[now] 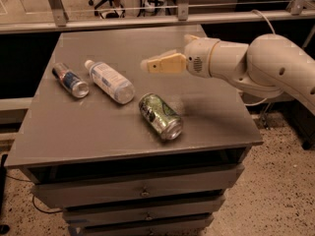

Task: Move blue plastic bottle near redbull can

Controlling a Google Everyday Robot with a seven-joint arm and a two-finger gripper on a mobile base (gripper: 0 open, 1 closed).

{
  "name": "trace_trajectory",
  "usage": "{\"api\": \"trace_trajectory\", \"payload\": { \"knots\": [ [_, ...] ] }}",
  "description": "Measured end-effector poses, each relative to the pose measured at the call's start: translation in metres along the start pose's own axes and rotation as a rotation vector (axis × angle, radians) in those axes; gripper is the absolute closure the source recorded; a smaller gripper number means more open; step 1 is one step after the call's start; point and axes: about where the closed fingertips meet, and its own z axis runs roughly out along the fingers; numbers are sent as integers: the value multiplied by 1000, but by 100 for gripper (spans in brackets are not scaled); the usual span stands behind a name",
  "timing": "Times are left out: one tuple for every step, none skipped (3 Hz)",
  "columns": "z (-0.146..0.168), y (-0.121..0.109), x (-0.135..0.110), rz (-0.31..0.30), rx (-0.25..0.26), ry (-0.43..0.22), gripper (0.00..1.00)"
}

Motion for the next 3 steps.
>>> {"api": "trace_trajectory", "payload": {
  "knots": [
    [10,8,-4,-17,-37,7,0],
    [24,-1,-12,-122,-88,38,0],
    [36,-34,-30,-277,-123,89,0]
  ]
}}
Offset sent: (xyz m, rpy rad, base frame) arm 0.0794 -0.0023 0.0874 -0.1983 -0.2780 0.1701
